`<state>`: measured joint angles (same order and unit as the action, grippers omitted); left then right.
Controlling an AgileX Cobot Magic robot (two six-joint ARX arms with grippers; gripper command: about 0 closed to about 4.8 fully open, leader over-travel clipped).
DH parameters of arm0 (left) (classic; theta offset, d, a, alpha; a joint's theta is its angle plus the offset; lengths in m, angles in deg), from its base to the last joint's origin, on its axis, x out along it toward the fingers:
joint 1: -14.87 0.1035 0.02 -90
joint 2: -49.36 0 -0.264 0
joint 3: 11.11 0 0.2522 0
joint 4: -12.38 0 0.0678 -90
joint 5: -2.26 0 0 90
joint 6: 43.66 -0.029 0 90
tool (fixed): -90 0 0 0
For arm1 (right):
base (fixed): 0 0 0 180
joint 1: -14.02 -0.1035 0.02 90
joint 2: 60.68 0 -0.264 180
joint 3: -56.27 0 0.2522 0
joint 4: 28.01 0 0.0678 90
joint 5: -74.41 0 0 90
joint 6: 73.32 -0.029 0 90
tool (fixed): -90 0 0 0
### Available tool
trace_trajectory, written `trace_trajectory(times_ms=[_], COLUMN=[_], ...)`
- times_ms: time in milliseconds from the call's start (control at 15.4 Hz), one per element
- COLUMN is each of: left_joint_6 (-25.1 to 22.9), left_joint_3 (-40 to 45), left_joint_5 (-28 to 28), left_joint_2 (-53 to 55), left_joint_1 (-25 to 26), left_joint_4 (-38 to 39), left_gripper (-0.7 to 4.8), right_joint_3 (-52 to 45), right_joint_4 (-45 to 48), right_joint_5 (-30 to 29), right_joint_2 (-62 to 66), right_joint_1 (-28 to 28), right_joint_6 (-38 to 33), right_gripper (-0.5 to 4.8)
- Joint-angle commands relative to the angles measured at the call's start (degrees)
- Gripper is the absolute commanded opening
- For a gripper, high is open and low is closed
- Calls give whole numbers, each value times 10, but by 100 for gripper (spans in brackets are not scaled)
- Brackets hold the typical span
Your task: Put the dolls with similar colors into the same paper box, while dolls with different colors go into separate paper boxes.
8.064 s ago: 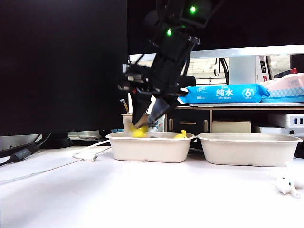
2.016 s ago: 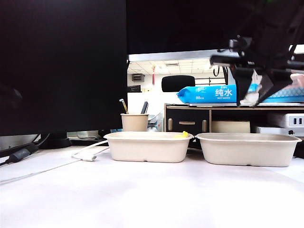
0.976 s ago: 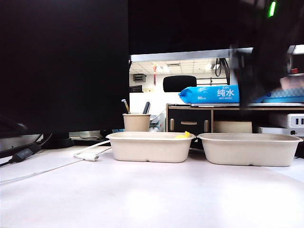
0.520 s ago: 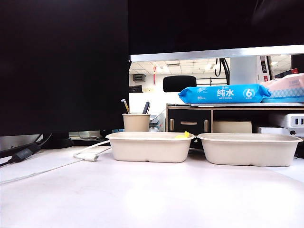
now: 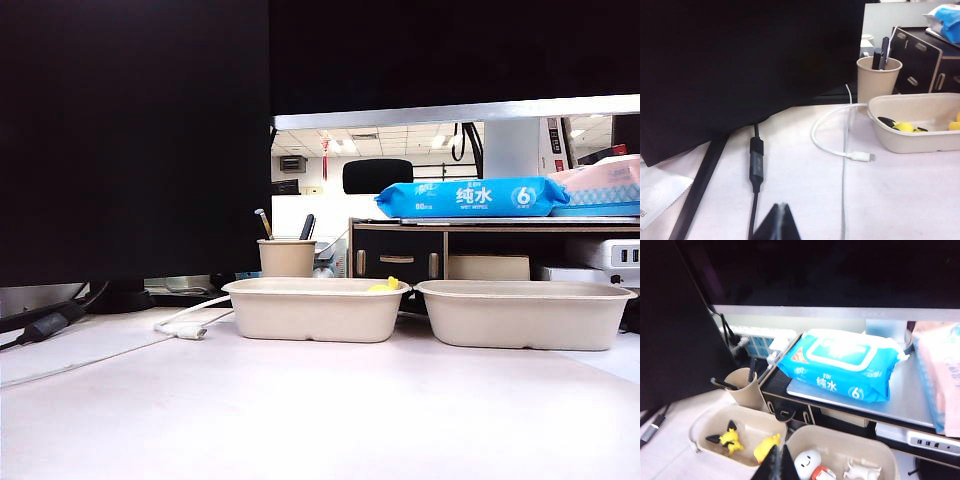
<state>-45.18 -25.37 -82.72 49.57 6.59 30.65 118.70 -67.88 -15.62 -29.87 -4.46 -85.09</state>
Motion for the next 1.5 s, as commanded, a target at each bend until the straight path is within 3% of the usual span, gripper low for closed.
trace_trajectory(times_ms=[65,390,845,910,1106,1171,1236,1301,1496], left_joint_6=[0,0,0,0,0,0,0,0,0], left_joint_3=[0,0,0,0,0,0,0,0,0], left_joint_5=[2,2,2,2,2,2,2,2,2], left_joint_2=[0,0,0,0,0,0,0,0,0], left_joint_1=[1,1,1,1,1,1,1,1,1], left_joint_4=[-3,-3,-3,-3,-3,-3,-3,-3,-3], left_gripper=[-5,-5,-5,-5,-5,-5,-5,-5,-5], right_joint_3=[-17,-16,-13,-12,-79,-101,-168,-206,-318], right_joint_4=[-6,-87,-88,-88,-71,-65,-30,-4,102], right_joint_5=[-1,-1,3,7,-3,-30,-120,-157,-176], right_joint_2=[-74,-186,-306,-306,-306,-305,-306,-306,-306], right_joint_1=[0,1,3,26,202,239,328,366,381], right_joint_6=[2,2,19,40,60,58,58,57,42], right_gripper=[-1,-1,-1,-1,-1,-1,-1,-1,-1])
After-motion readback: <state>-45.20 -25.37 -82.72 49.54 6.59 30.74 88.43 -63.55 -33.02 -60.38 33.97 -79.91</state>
